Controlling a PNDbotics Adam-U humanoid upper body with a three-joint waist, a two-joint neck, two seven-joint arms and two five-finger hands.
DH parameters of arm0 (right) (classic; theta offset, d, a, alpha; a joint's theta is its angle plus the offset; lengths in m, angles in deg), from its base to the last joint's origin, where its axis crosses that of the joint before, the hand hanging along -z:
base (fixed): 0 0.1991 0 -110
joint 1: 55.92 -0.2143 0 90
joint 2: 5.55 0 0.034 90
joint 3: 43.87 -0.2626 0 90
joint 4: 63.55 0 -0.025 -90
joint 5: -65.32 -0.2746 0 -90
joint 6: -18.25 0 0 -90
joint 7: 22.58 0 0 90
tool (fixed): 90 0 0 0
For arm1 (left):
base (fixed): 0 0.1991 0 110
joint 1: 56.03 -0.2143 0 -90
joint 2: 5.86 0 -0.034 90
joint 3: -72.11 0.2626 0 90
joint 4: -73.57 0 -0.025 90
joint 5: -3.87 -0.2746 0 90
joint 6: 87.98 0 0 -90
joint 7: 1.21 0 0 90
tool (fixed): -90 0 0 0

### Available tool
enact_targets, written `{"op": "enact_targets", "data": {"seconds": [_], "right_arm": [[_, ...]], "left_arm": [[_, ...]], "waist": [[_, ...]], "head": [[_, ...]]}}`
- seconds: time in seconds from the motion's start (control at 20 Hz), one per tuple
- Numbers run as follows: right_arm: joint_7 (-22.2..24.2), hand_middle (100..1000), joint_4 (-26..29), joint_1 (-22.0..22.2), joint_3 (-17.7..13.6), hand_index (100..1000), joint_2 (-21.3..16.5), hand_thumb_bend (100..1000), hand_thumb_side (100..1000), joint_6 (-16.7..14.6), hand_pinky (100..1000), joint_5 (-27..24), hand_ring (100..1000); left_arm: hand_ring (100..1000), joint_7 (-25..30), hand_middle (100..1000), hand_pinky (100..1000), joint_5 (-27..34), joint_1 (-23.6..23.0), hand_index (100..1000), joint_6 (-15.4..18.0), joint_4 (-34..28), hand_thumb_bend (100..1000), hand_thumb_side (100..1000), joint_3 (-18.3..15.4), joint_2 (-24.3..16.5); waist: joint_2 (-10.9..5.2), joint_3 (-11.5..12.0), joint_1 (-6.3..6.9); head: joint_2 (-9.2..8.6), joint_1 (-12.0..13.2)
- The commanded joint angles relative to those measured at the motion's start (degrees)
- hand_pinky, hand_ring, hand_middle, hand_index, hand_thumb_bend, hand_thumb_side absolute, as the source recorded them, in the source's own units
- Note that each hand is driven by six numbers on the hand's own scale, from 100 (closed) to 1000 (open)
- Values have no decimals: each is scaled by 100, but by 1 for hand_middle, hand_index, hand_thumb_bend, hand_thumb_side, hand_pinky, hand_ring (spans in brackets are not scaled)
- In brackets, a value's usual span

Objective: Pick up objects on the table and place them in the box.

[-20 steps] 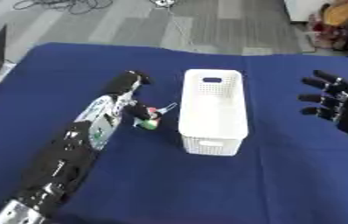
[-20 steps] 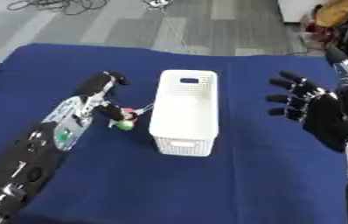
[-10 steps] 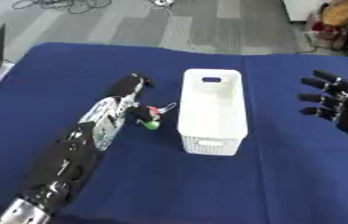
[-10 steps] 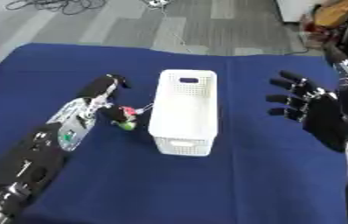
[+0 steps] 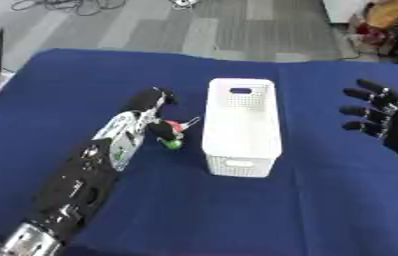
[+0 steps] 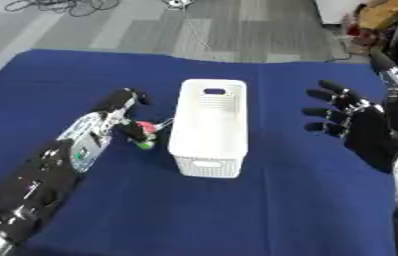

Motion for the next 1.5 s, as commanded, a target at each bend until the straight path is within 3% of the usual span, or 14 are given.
{"op": "enact_targets", "data": {"seconds": [0.05,0.65,0.8,0.9,0.95,1.0,1.1,1.15,1.2,1.25,1.35,1.4,1.45,1.5], "right_arm": [[375,943,146,-111,6,1000,-31,574,1000,401,731,7,811],[363,943,151,-126,1,1000,-22,572,1000,406,731,7,811],[359,943,149,-127,1,1000,-22,572,1000,407,732,6,811],[358,944,149,-127,0,1000,-25,572,1000,406,732,7,811],[358,944,148,-126,-1,1000,-25,572,1000,406,732,7,811],[355,944,148,-126,-4,1000,-26,572,1000,405,732,8,811],[348,944,147,-124,-11,1000,-30,572,1000,404,732,6,811],[346,944,145,-122,-12,1000,-32,570,1000,404,732,6,811],[344,944,143,-118,-14,1000,-36,572,1000,404,732,7,811],[343,944,140,-114,-16,1000,-40,572,1000,403,732,8,811],[339,943,133,-104,-22,1000,-51,572,1000,401,732,11,811],[337,943,129,-100,-25,1000,-57,572,1000,399,732,12,811],[336,943,125,-95,-28,1000,-61,563,1000,397,732,13,811],[336,943,121,-91,-29,1000,-67,572,1000,395,732,15,811]], "left_arm": [[502,93,593,519,-95,80,741,1,62,619,218,16,-21],[453,514,518,463,-63,108,715,47,247,636,200,79,37],[421,750,489,410,-60,133,690,55,332,641,186,116,32],[328,921,411,276,-79,135,614,58,361,632,112,145,33],[337,992,419,287,-91,138,623,52,354,633,118,149,31],[225,1050,336,137,-101,132,533,40,341,608,100,154,25],[100,1123,230,100,-109,119,433,-18,277,540,100,159,-4],[100,1138,219,100,-112,114,423,-61,234,528,100,166,-24],[100,1117,138,100,-119,113,347,-116,173,381,145,167,-54],[100,1056,105,100,-123,110,317,-182,87,301,167,174,-93],[100,911,100,100,-179,100,265,-349,-135,130,218,233,-190],[100,881,100,100,-251,95,245,-444,-265,100,227,279,-243],[100,861,100,100,-283,89,265,-540,-410,130,218,293,-269],[100,798,100,100,-385,94,175,-650,-558,100,245,332,-335]], "waist": [[-41,-9,-8],[-44,-22,-5],[-47,-23,-5],[-47,-22,-3],[-47,-21,-3],[-47,-20,-2],[-50,-16,1],[-51,-14,3],[-55,-10,5],[-58,-5,8],[-64,5,15],[-66,10,18],[-69,16,20],[-73,21,23]], "head": [[3,0],[3,2],[3,5],[3,4],[3,2],[3,-2],[3,-11],[3,-14],[3,-20],[3,-27],[3,-42],[3,-49],[3,-56],[3,-59]]}}
